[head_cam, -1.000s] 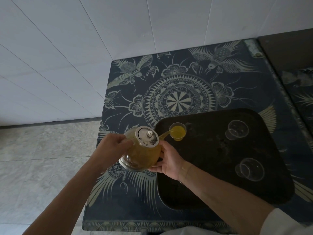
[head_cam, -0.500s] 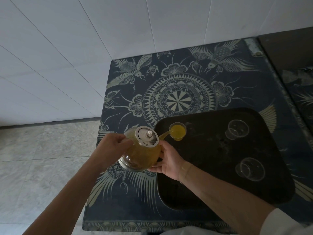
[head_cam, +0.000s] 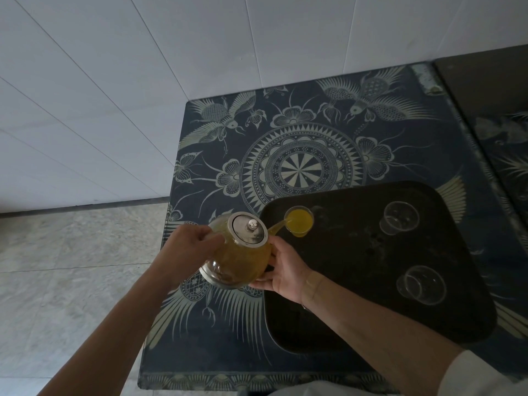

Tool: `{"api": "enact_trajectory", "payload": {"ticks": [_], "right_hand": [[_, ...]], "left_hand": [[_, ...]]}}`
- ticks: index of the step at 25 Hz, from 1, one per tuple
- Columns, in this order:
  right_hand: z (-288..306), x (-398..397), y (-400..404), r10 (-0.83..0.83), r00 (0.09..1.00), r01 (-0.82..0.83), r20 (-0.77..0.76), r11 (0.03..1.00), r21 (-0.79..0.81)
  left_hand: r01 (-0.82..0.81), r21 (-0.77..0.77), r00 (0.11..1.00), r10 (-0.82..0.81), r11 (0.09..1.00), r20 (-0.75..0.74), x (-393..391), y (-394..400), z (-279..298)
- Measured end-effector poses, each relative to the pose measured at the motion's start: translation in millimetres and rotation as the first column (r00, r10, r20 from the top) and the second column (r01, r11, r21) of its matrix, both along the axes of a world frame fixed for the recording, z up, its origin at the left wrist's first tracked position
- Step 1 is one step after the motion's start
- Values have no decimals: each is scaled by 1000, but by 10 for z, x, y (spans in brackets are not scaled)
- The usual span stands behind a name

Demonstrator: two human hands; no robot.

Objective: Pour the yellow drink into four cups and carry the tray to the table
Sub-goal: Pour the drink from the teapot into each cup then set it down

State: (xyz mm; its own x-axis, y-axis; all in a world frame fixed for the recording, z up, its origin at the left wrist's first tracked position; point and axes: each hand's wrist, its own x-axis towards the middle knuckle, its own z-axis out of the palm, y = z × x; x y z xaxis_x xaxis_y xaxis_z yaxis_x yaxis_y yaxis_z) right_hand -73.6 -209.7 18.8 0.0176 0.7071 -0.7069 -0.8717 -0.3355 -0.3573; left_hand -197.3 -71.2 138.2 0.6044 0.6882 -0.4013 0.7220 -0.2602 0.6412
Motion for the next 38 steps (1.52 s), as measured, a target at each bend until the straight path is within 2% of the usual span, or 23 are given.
{"api": "enact_trajectory", "payload": {"ticks": [15,22,30,38], "right_hand": [[61,116,-59,-1,998,4,67,999,-38],[226,149,-62,-28,978,42,205,997,-65],[446,57,-219,-68,911,98,407,994,-53],[716,-136,-643,-171,855,222,490,974,-48]], "left_hand": [[-43,-58,992,49,997,117,-79,-42,-170],[-71,-120,964,99,990,246,-188,-87,-193],[-46,-181,918,113,982,381,-323,-186,-59],[113,-131,883,-39,985,468,-386,-453,107]]}}
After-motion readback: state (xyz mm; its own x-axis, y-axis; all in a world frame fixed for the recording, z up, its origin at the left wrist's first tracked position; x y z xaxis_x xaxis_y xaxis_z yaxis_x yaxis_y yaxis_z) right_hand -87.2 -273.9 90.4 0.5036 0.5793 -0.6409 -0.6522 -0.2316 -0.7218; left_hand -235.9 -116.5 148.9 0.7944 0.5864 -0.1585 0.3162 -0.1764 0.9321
